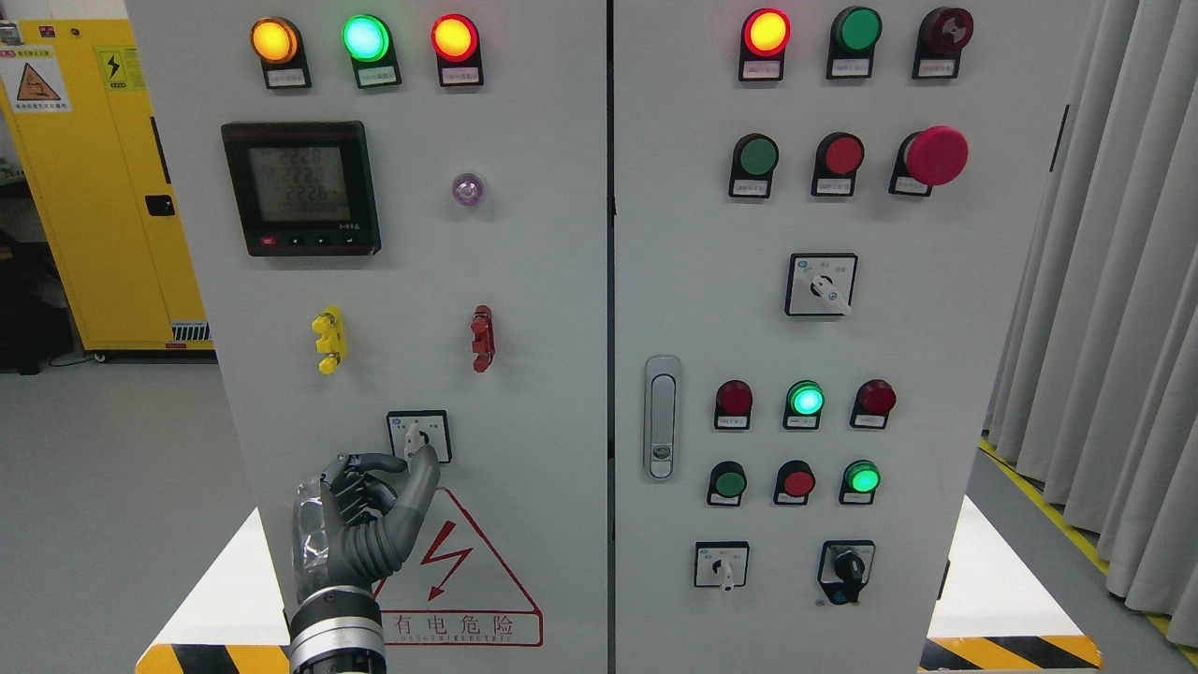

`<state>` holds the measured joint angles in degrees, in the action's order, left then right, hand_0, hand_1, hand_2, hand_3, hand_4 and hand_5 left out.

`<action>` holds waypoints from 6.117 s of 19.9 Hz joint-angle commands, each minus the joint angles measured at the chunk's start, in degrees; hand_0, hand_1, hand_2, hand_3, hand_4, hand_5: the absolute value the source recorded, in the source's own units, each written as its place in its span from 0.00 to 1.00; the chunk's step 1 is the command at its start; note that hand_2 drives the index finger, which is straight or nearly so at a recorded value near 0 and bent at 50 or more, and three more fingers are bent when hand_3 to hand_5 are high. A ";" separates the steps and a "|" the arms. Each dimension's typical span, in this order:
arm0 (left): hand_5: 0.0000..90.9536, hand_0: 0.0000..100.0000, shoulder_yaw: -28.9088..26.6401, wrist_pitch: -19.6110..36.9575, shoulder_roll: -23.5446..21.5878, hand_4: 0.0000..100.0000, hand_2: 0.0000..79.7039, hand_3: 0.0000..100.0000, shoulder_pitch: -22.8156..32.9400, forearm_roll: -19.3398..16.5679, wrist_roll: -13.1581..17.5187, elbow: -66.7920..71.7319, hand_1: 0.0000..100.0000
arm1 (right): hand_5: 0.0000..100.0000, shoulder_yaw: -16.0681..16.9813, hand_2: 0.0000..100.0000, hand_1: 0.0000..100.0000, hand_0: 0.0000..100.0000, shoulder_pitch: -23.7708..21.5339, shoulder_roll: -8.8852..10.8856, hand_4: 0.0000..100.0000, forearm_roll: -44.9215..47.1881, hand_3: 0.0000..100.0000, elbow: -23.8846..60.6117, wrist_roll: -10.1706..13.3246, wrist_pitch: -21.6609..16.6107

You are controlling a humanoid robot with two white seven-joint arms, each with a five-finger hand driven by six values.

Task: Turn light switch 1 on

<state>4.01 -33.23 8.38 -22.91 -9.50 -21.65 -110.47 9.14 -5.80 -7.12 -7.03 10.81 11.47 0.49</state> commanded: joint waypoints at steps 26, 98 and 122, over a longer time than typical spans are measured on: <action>0.93 0.26 0.04 -2.98 0.23 0.88 0.76 0.94 -1.96 -0.08 0.11 0.70 0.69 | 0.00 0.00 0.04 0.50 0.00 0.00 0.00 0.00 0.00 0.00 0.00 -0.05 -0.05; 0.94 0.42 0.12 -3.15 0.41 0.90 0.78 0.96 -2.49 0.18 0.47 1.93 0.57 | 0.00 0.00 0.04 0.50 0.00 0.00 0.00 0.00 0.00 0.00 0.00 -0.05 -0.05; 0.94 0.50 0.39 -2.89 0.41 0.89 0.76 0.96 -2.49 0.36 0.47 2.02 0.49 | 0.00 0.00 0.04 0.50 0.00 0.00 0.00 0.00 0.00 0.00 0.00 -0.05 -0.05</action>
<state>4.37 -36.20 8.81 -25.46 -9.20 -21.11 -108.47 9.14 -5.80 -7.12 -7.03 10.81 11.47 0.49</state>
